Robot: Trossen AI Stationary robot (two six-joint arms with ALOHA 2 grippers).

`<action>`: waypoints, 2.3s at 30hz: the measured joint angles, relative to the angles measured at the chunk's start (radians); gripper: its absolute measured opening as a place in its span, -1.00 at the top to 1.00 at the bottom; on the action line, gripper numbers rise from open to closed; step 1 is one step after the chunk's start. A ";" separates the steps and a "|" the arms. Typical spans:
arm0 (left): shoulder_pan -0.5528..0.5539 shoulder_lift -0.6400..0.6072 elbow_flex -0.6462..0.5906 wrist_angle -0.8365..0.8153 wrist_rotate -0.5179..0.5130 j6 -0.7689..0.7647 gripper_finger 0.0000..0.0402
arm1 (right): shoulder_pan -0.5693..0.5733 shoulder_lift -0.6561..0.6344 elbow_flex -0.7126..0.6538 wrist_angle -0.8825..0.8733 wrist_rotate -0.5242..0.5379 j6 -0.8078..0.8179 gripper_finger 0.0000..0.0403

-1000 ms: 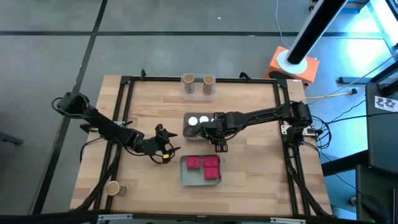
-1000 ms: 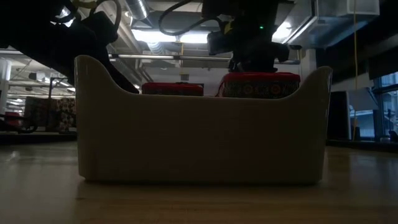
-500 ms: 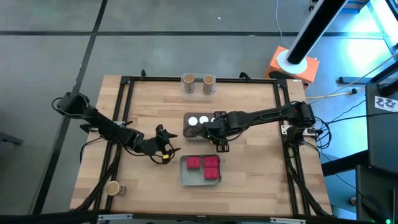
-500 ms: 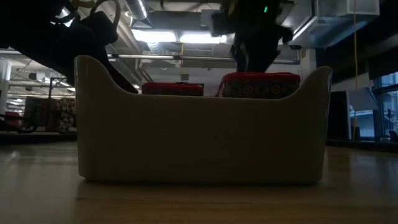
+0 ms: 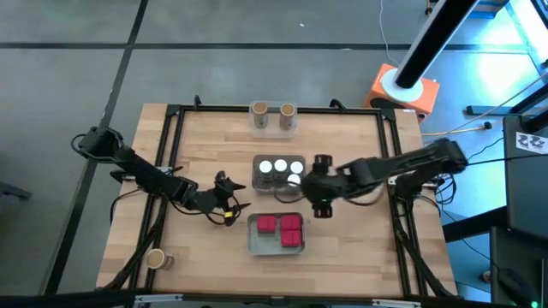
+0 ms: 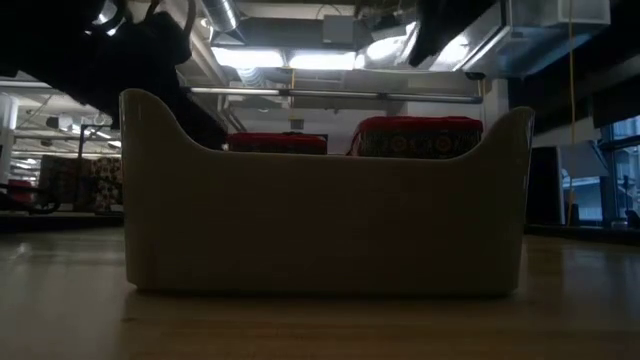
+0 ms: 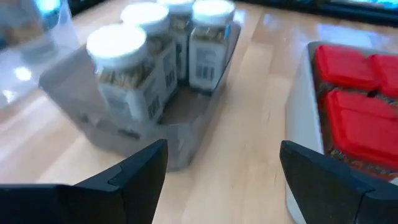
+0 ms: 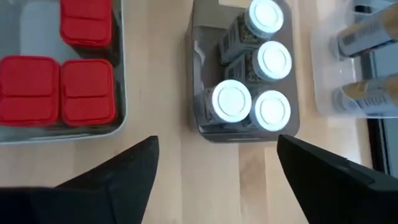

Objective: Sort spices by type
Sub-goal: Put the bottom gold seasoning bottle into the transparent bin

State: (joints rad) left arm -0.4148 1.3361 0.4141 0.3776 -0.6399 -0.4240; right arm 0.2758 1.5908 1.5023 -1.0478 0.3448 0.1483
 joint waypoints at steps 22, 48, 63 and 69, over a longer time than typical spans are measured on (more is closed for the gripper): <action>0.203 -0.003 0.502 -0.659 0.294 0.303 -0.73 | 0.119 -0.356 -0.761 0.616 0.180 0.248 -0.63; -0.324 -0.001 0.847 -1.397 0.347 -0.163 -0.63 | 0.117 -0.356 -0.905 0.924 0.250 0.253 -0.63; -0.575 0.003 0.846 -1.517 0.423 -0.574 -0.63 | 0.117 -0.356 -0.905 0.944 0.284 0.275 -0.63; -0.630 0.050 0.837 -1.550 0.452 -0.669 -0.63 | 0.117 -0.355 -0.905 0.943 0.284 0.274 -0.63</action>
State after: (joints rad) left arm -1.0452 1.3861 1.2507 -1.1720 -0.1884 -1.0931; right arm 0.3923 1.2354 0.5972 -0.1051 0.6292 0.4224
